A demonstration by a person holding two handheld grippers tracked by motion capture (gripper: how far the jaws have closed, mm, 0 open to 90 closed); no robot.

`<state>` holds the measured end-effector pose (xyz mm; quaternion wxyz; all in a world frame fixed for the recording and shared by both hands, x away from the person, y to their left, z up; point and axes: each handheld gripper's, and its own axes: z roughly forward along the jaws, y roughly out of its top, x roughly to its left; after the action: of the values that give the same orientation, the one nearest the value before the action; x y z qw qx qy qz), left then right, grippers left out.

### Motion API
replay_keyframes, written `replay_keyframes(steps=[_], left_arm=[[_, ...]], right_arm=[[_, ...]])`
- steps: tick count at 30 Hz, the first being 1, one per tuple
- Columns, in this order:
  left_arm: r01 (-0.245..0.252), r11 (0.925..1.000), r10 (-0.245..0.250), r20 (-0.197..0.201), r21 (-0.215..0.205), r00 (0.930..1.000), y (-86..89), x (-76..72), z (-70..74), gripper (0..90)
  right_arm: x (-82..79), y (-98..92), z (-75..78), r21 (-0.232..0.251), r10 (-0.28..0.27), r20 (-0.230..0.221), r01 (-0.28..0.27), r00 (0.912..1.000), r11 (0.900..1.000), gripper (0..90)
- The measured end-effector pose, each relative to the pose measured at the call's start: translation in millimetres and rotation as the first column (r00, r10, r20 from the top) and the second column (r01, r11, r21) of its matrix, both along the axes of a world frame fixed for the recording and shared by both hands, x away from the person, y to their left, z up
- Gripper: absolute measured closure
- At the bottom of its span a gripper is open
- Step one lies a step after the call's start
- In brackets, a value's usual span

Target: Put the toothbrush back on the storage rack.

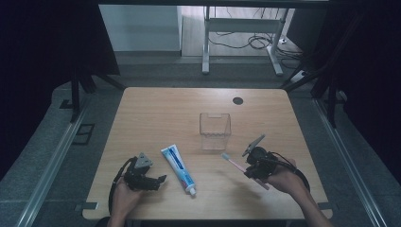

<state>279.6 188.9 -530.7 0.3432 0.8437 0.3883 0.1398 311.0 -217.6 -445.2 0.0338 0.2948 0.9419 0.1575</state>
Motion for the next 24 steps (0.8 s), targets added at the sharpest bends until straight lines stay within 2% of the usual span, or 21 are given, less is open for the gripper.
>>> replay_keyframes(steps=[14, 24], left_arm=[[0.003, 1.0000, -0.003, -0.001, -0.001, 1.0000, -1.0, 0.3, -0.6, 12.9], [-0.002, 1.0000, 0.002, 0.000, -0.003, 1.0000, -0.3, 0.2, -0.3, 12.9]], right_arm=[[-1.0, -6.1, 31.2, 0.067, 0.009, 0.050, -0.012, 0.9987, 0.998, 79.3], [7.7, -2.6, 55.8, 0.121, -0.008, 0.096, -0.003, 0.9953, 0.993, 79.3]])
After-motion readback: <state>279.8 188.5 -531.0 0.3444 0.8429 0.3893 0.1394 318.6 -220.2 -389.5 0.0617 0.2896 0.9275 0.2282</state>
